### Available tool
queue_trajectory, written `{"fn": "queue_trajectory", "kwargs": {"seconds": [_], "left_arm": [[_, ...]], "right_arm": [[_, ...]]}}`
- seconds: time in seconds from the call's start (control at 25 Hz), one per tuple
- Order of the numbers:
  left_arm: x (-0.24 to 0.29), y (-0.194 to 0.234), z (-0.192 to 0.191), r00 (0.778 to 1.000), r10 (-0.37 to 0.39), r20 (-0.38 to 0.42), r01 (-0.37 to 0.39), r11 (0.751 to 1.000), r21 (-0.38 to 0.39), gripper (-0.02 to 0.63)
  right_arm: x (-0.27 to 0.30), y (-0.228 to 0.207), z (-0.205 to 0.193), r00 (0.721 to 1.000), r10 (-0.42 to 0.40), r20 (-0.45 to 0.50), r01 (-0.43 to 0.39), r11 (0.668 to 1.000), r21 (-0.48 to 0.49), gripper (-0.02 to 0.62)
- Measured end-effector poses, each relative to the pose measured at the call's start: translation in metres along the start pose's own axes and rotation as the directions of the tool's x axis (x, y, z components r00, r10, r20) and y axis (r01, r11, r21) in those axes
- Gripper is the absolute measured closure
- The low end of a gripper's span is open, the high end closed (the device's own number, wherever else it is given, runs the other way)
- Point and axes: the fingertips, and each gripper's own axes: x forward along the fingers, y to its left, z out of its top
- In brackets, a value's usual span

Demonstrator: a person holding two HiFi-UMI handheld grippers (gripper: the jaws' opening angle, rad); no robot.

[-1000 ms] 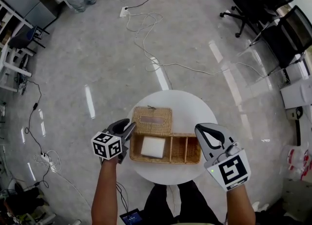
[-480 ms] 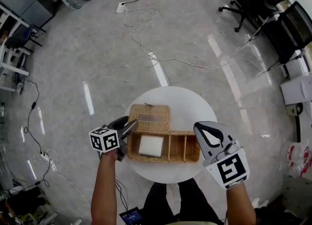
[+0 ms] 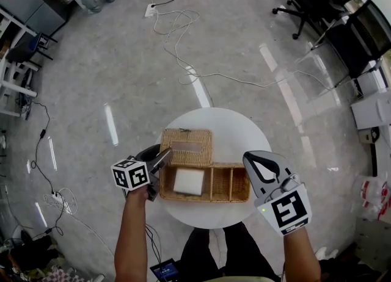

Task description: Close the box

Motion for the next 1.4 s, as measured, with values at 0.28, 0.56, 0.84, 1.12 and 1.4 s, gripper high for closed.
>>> {"fn": "queue_trajectory", "kwargs": {"seconds": [0.28,0.56,0.84,1.12,1.4], "left_arm": [[-0.009,-0.011,0.014,0.998,-0.016,0.061,0.015,1.000,0.012,0.411],[-0.025,-0.022,0.024,0.994,-0.032,0.104,0.029,0.999,0.031,0.419],[-0.041,-0.033,0.027,0.990,-0.049,0.130,0.041,0.997,0.063,0.417],[-0.057,-0.052,0.028,0.986,-0.072,0.154,0.057,0.993,0.101,0.419],[-0.082,-0.080,0.041,0.959,-0.164,0.231,0.135,0.982,0.135,0.479]], "right_arm": [[-0.006,0.002,-0.005,1.000,-0.005,-0.004,0.005,1.000,0.001,0.603],[-0.013,0.006,0.000,1.000,-0.012,0.000,0.012,1.000,-0.004,0.603],[-0.021,0.013,0.004,1.000,-0.025,-0.002,0.025,1.000,-0.009,0.603],[-0.039,0.012,0.005,0.999,-0.040,-0.008,0.040,0.999,-0.013,0.603],[-0.051,0.020,0.007,0.999,-0.049,-0.005,0.048,0.999,-0.021,0.603]]}}
